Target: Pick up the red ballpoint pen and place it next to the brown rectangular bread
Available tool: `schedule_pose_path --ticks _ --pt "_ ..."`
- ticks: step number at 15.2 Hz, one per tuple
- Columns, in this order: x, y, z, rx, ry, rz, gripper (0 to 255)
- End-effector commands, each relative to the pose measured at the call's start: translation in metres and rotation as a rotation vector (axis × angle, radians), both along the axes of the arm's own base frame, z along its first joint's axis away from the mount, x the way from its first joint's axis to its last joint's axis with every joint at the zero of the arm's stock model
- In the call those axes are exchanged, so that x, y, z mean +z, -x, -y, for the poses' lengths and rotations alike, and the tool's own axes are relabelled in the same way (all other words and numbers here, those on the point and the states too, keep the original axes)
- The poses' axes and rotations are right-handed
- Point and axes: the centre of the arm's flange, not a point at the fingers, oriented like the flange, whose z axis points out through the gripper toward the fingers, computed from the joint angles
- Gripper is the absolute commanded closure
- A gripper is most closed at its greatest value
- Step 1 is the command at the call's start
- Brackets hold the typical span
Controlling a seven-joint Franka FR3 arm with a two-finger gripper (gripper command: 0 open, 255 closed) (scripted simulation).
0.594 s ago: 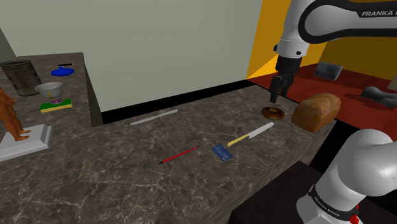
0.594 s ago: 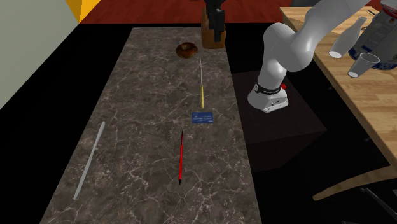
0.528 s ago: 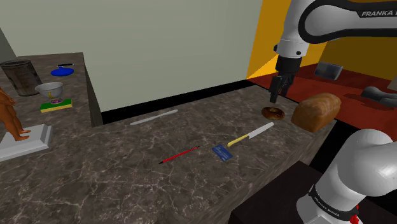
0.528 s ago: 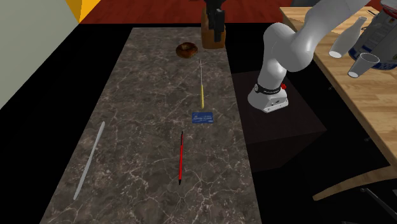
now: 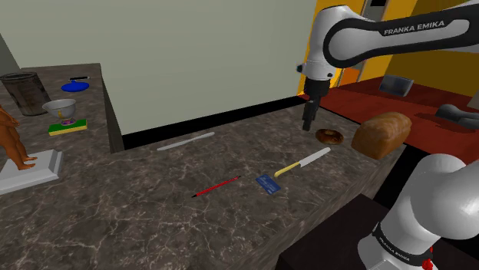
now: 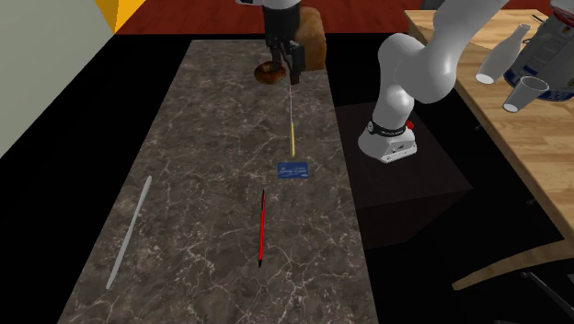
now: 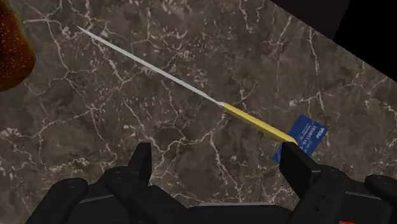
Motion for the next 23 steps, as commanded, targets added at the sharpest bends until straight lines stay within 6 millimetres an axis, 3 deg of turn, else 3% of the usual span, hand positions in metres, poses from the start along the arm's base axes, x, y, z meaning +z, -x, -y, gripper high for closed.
schedule_pose_path --ticks 1,7,12,21,23 --pt "-0.015 -0.022 -0.019 0.099 -0.003 0.001 0" --pt "-0.052 -0.067 -0.074 0.385 -0.011 0.001 0" --pt "-0.081 -0.092 -0.128 0.622 -0.017 0.002 0" --pt "-0.134 -0.101 -0.234 1.05 -0.029 0.002 0" --pt "-0.143 -0.1 -0.241 1.079 -0.03 0.002 0"
